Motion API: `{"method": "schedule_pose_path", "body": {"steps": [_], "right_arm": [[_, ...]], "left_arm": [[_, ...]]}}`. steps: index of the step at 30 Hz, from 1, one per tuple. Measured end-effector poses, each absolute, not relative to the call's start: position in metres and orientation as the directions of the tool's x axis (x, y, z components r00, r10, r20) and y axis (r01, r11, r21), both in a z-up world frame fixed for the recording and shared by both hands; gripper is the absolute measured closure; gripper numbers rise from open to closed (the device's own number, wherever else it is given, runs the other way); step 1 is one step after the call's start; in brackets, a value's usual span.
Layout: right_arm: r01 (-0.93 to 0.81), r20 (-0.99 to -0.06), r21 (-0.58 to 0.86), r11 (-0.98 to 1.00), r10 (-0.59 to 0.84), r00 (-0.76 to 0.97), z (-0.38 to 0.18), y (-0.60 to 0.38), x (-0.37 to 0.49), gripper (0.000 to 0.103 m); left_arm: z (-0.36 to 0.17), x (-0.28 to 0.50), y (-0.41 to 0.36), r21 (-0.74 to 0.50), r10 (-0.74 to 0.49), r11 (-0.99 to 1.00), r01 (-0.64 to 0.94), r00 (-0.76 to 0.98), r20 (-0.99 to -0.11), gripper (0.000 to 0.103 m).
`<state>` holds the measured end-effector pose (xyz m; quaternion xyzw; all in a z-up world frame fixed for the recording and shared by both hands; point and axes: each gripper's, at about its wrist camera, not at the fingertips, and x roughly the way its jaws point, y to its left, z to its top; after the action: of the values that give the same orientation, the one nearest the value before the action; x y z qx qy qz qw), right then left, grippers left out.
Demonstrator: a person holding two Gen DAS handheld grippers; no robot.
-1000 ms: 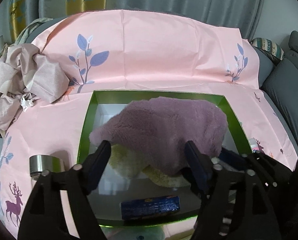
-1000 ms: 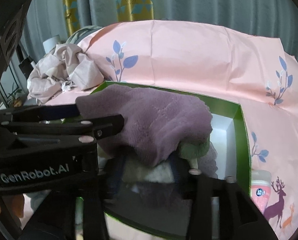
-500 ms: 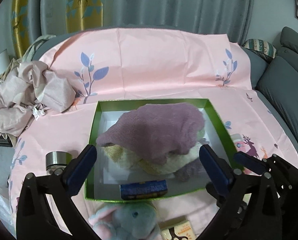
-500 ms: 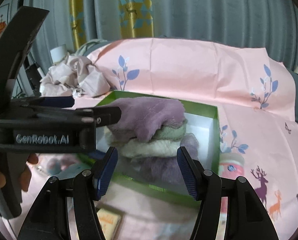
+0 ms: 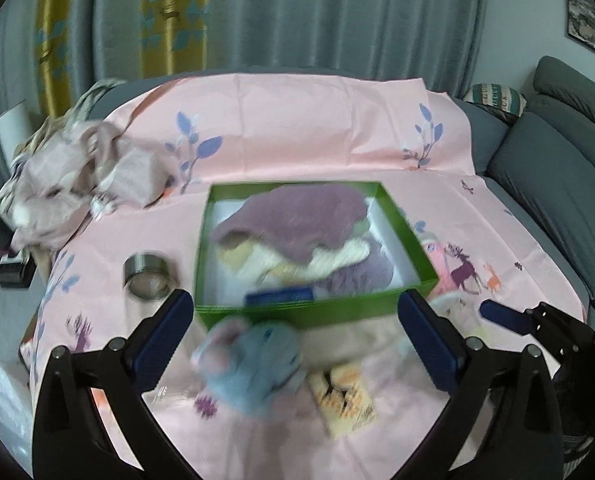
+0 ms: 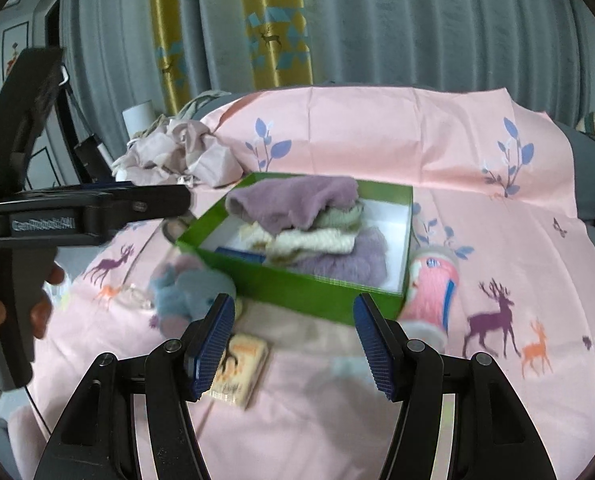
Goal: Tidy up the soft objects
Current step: 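Withdraw the right gripper and move it to the yellow tissue pack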
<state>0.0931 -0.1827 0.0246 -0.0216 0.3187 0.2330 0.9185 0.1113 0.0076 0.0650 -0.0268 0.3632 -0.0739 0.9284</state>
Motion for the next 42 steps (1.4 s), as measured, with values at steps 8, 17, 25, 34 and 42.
{"method": "schedule_pose_path", "body": {"steps": [8,17,25,34,42], "right_arm": [[-0.439,-0.630,0.157,0.884,0.432,0.645,0.002,-0.187,0.065,0.041],[-0.466,-0.665,0.194,0.863,0.465,0.584,-0.022,-0.176,0.042,0.041],[-0.469,-0.694,0.218,0.856,0.474,0.542,-0.045,-0.167,0.044,0.041],[-0.481,-0.711,0.229,0.846,0.483,0.511,-0.061,-0.162,0.055,0.041],[-0.501,-0.720,0.218,0.837,0.485,0.496,-0.070,-0.156,0.063,0.040]], "left_arm": [[0.021,0.070,0.044,-0.219,-0.175,0.976,0.013,0.648,-0.741,0.001],[-0.029,0.039,0.048,-0.351,-0.270,0.936,-0.036,0.568,-0.777,0.001],[-0.038,0.037,0.029,-0.312,-0.267,0.950,0.014,0.556,-0.787,0.001],[-0.044,0.053,0.010,-0.309,-0.317,0.945,0.108,0.536,-0.782,0.001],[-0.051,0.066,0.000,-0.320,-0.344,0.937,0.138,0.512,-0.787,0.002]]}}
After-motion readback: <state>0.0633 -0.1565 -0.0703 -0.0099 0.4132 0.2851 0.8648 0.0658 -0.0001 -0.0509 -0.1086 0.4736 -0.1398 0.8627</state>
